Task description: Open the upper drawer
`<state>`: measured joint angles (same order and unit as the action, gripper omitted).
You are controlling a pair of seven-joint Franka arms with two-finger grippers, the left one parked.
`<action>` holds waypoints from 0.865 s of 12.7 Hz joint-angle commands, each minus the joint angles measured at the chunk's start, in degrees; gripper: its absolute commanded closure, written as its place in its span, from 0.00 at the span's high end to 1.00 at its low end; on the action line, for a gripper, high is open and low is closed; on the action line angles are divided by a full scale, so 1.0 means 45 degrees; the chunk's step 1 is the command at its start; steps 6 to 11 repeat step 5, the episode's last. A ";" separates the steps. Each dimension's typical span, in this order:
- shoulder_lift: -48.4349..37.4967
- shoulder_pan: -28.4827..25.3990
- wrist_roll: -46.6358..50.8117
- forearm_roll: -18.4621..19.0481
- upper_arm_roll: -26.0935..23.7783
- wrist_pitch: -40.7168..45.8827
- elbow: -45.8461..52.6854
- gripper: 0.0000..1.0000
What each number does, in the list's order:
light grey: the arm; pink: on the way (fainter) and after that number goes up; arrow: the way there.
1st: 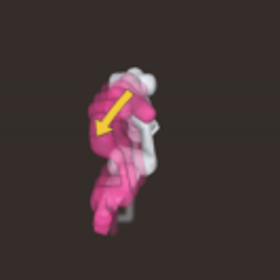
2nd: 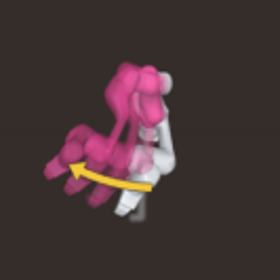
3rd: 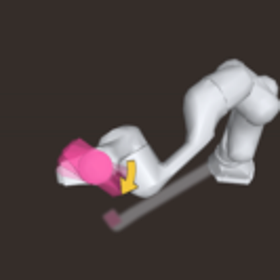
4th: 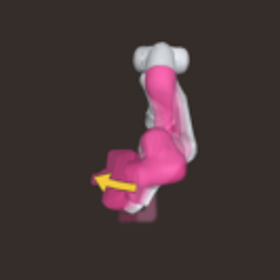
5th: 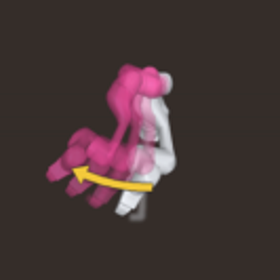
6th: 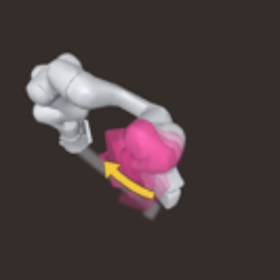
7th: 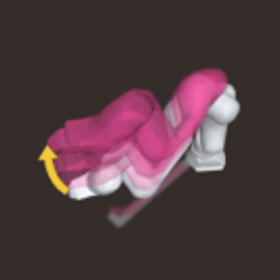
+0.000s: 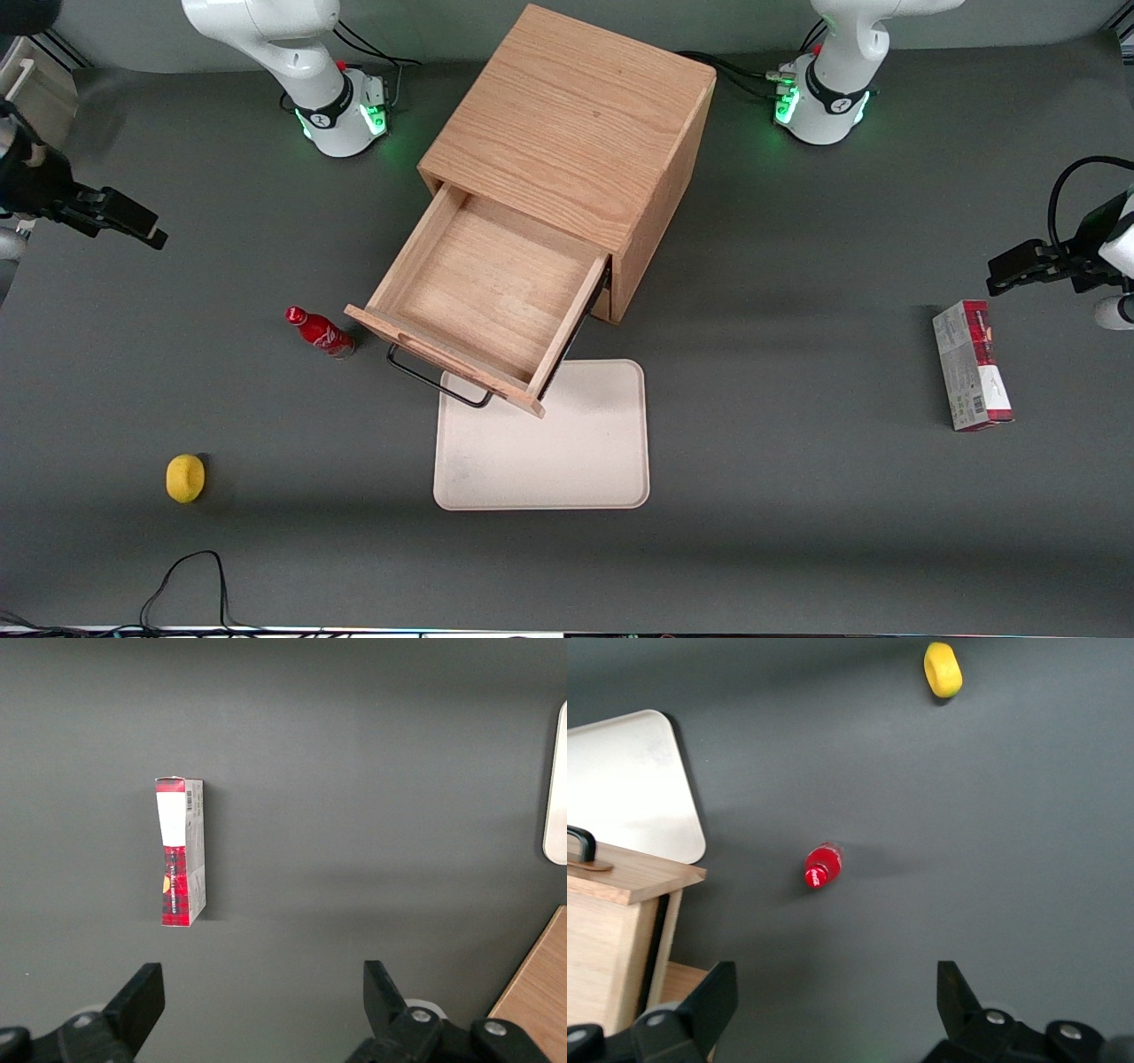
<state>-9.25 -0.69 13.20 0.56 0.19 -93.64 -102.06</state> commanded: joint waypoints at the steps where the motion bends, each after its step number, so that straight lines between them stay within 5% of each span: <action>1: -0.0524 -0.0043 0.0212 0.0423 -0.0354 -0.0423 -0.0564 1.00; 11: 0.0628 -0.0004 -0.0161 0.0171 -0.0257 0.0961 0.1173 1.00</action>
